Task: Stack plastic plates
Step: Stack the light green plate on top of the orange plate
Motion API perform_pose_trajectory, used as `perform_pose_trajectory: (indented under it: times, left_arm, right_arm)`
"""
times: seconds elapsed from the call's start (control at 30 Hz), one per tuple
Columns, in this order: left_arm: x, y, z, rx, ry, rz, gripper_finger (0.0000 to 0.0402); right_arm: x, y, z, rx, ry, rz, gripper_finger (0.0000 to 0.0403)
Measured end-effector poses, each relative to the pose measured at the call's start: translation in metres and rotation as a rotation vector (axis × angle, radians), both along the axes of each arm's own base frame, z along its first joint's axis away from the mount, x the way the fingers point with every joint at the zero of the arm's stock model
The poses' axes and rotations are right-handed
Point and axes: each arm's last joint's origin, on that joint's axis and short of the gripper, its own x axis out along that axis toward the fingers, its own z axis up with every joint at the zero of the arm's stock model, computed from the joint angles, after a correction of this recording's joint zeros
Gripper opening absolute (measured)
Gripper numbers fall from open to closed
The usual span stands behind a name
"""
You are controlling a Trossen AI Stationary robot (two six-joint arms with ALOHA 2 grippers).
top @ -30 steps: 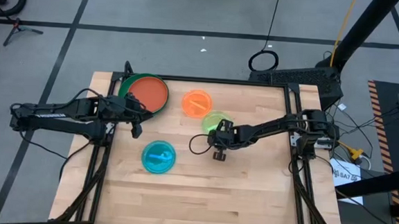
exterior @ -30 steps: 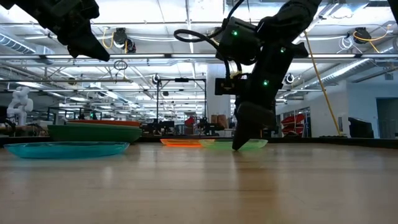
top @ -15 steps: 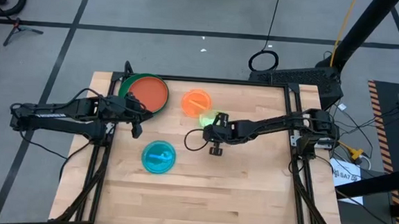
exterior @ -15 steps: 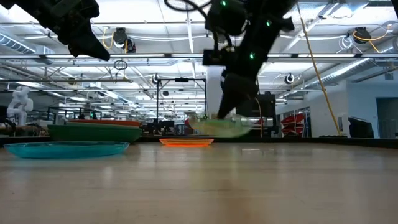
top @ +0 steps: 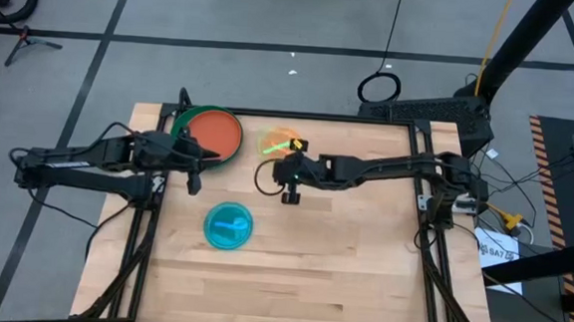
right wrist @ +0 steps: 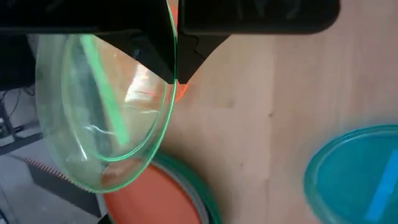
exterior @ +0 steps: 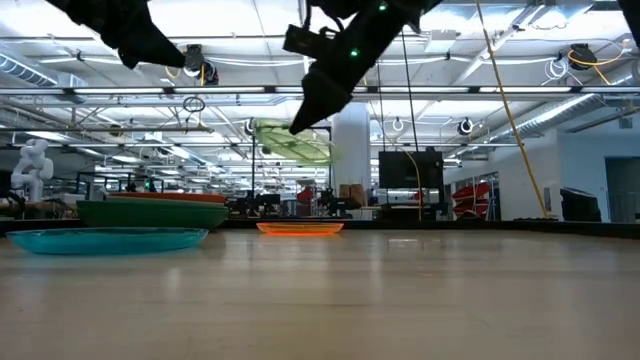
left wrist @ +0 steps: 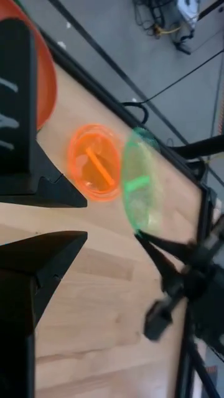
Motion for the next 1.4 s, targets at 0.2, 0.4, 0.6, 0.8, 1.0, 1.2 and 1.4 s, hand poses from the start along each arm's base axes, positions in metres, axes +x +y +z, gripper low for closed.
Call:
perform_pose_trajectory:
  times: [0.2, 0.4, 0.6, 0.8, 1.0, 1.2, 1.4]
  left_arm:
    - [-0.012, -0.002, 0.006, 0.022, -0.037, -0.009, 0.0077]
    - [-0.030, -0.005, 0.015, 0.056, -0.123, -0.033, 0.0077]
    - [-0.046, -0.008, 0.020, 0.077, -0.184, -0.044, 0.0077]
    - [-0.053, -0.009, 0.020, 0.084, -0.190, -0.048, 0.0077]
    - [-0.054, -0.009, 0.020, 0.083, -0.189, -0.048, 0.0077]
    - [-0.054, -0.009, 0.019, 0.076, -0.188, -0.046, 0.0077]
    - [-0.054, -0.009, 0.018, 0.068, -0.179, -0.044, 0.0077]
  right_arm:
    - [0.036, -0.019, 0.005, -0.035, -0.014, 0.065, 0.0001]
    - [0.077, -0.038, -0.002, -0.077, 0.017, 0.110, 0.0000]
    - [0.115, -0.050, -0.014, -0.133, 0.029, 0.161, 0.0000]
    - [0.138, -0.060, -0.029, -0.164, 0.022, 0.182, 0.0000]
    - [0.145, -0.064, -0.040, -0.198, 0.022, 0.203, 0.0000]
    - [0.145, -0.066, -0.045, -0.197, 0.032, 0.201, 0.0001]
    - [0.146, -0.066, -0.044, -0.207, 0.026, 0.209, 0.0009]
